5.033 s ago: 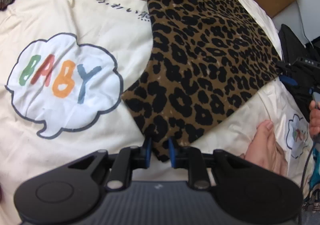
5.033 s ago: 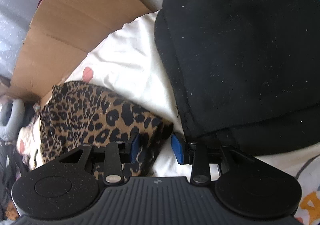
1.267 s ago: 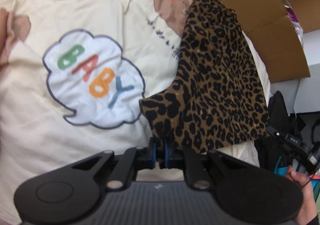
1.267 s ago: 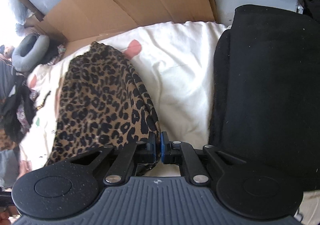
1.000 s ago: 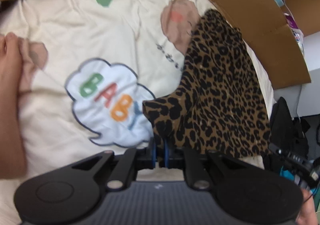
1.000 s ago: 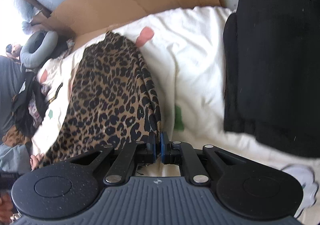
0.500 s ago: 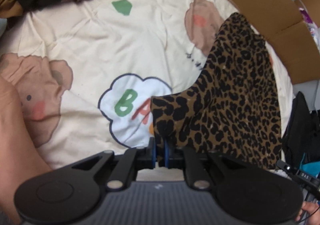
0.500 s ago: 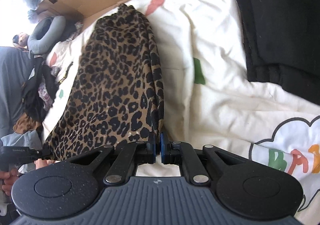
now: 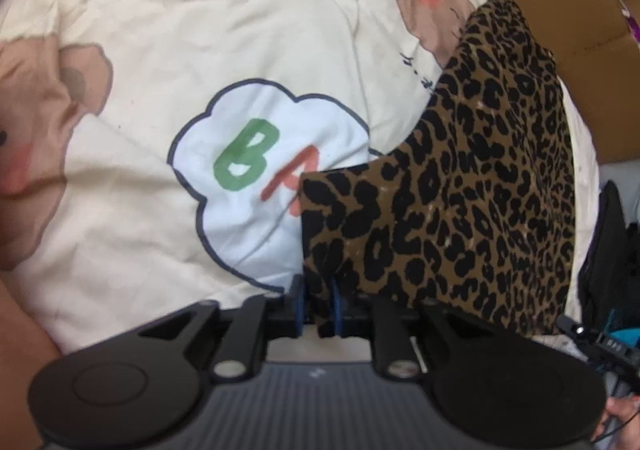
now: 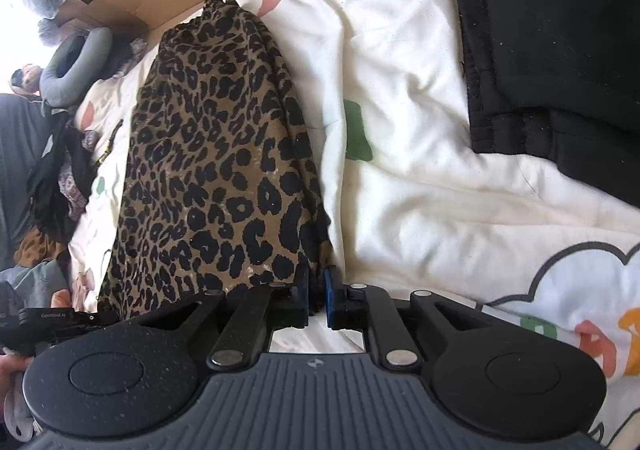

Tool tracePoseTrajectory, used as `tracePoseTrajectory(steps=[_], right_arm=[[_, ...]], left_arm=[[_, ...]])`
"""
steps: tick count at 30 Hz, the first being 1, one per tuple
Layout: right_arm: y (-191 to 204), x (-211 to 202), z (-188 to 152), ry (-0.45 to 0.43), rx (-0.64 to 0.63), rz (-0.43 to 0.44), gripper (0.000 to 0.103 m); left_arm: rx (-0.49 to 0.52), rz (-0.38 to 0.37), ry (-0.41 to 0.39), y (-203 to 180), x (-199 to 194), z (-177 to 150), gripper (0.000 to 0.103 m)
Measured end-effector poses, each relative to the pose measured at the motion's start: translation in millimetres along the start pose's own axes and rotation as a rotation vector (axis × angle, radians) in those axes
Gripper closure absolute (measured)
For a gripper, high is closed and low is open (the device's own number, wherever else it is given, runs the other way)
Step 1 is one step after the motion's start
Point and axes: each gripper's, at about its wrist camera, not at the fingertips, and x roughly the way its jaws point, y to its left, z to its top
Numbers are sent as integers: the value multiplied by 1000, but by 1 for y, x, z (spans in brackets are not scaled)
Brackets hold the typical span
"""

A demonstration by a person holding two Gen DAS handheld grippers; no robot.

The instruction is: Fold clothes

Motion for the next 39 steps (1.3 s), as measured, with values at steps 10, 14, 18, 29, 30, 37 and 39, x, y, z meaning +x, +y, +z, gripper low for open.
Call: tracePoseTrajectory(steps=[10, 14, 18, 29, 30, 37, 39], right_arm=[[0, 16, 8, 41, 10, 51, 74], [4, 19, 11, 48, -13, 53, 74], [9, 19, 12, 60, -57, 45, 86], [16, 9, 21, 70, -89, -25, 99], [16, 11, 21, 70, -89, -32, 99], [14, 25, 18, 81, -68, -54, 99], [13, 26, 18, 82, -63, -53, 99]], left_arm=[[3, -42, 17, 9, 5, 5, 64], [-28, -69, 17, 20, 2, 3, 64], [-50, -92, 24, 27, 2, 4, 64], [-17, -106, 16, 27, -1, 1, 57], [-14, -107, 15, 27, -1, 1, 57], [6, -128, 23, 24, -2, -2, 52], [12, -136, 29, 23, -1, -2, 52]])
